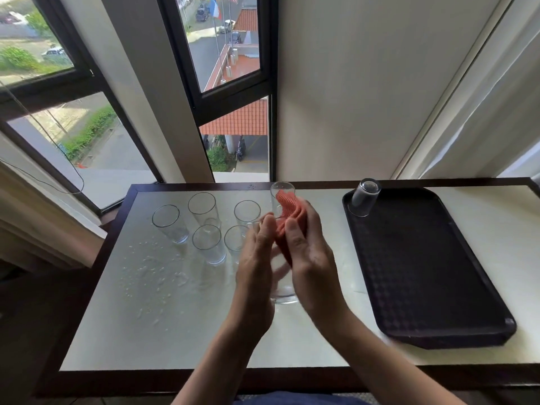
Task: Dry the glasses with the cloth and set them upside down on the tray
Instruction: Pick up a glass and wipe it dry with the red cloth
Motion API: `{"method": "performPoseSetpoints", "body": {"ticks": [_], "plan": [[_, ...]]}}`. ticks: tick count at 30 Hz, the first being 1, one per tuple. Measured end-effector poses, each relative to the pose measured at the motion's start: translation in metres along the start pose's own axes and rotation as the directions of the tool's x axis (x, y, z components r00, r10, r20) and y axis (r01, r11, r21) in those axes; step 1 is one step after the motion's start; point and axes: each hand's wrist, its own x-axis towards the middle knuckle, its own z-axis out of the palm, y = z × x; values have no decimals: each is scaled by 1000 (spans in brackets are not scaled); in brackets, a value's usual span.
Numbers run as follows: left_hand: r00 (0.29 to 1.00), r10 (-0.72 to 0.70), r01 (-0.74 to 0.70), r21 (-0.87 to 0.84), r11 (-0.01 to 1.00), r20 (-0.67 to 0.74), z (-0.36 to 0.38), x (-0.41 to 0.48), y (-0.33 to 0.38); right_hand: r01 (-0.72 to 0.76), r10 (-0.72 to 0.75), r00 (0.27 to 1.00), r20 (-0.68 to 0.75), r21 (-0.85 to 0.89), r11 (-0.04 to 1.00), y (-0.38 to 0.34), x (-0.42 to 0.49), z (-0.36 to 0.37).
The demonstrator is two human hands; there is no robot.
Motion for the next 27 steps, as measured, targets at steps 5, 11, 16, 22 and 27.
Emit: {"method": "performPoseSetpoints", "body": {"ticks": [5,11,16,22,27], "plan": [[1000,2,-1,-76,997,9,-2,2,7,80,-80,997,4,-71,994,8,-27,4],[994,65,-58,81,995,-83,6,0,-6,-165,163,986,27,177,970,16,17,-4],[995,88,-81,114,990,-55,4,1,-8,-98,96,995,27,92,991,12,-16,0],[994,102,-95,143,985,-44,2,4,-9,-146,152,988,-36,134,980,16,-15,-5],[1000,0,0,115,993,4,6,8,-13,-227,235,972,-30,166,960,22,-8,-5]]}}
